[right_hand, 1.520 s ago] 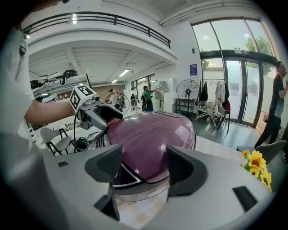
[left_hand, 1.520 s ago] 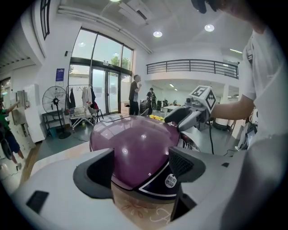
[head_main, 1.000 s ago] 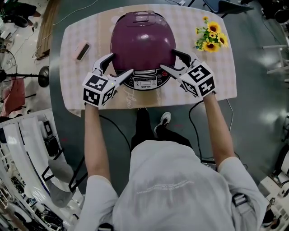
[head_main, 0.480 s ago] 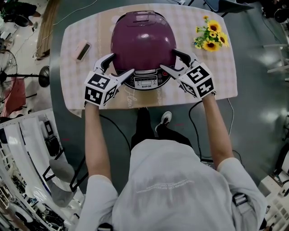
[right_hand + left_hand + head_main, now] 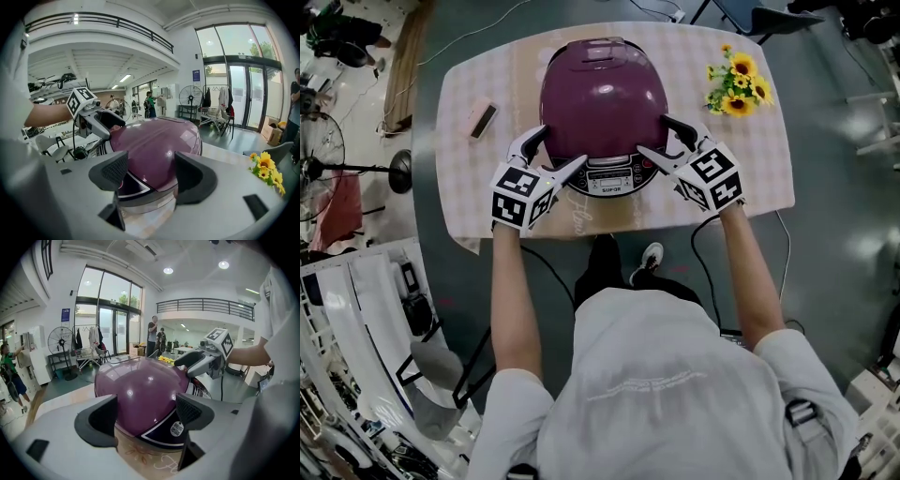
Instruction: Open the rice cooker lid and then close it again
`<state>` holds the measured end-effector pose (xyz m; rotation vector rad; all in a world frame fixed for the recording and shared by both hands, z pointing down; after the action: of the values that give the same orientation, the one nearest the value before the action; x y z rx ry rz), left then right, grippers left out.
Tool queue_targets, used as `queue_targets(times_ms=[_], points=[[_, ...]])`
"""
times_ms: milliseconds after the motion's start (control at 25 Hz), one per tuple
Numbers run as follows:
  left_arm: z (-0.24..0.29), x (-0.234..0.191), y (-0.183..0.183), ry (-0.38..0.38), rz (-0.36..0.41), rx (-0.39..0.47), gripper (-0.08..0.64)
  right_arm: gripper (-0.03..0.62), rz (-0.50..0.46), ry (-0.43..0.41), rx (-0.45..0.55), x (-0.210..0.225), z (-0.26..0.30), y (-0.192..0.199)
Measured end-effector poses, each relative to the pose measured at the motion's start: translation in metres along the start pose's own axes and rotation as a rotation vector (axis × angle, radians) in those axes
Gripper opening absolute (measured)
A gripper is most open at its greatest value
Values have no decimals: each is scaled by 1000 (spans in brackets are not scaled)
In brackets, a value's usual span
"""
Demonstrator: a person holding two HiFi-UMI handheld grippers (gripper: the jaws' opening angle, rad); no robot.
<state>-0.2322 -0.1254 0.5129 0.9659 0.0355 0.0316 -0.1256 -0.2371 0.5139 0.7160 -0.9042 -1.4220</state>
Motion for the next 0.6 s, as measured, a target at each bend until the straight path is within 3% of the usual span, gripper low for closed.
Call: queue_targets(times_ms=[200,280,360,440,600], points=[[0,3,5,14,18,3,390,299,59,8,63,4,-1,5],[-2,7,8,20,41,-13,385,229,135,9,78,12,-4,7],[-4,7,8,11,56,-29,385,210,189,14,91,21,-6,2],[-11,1,1,-27,21,0,366,210,176,35,108,25,-11,-7],[-35,-9,-27,-122,-45,143,255,195,82,100,187,27,-36,-39]])
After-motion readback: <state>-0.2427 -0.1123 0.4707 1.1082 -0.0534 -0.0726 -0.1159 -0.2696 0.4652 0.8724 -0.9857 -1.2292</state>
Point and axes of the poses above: the fingertips, and each gripper's own axes: z forward along the fingers, x to its right, y out of its underside, the point moved 1 cm from there along -z, backward along the fingers, and after that the axes turned 2 degrees about z, right-handed, at the moved point
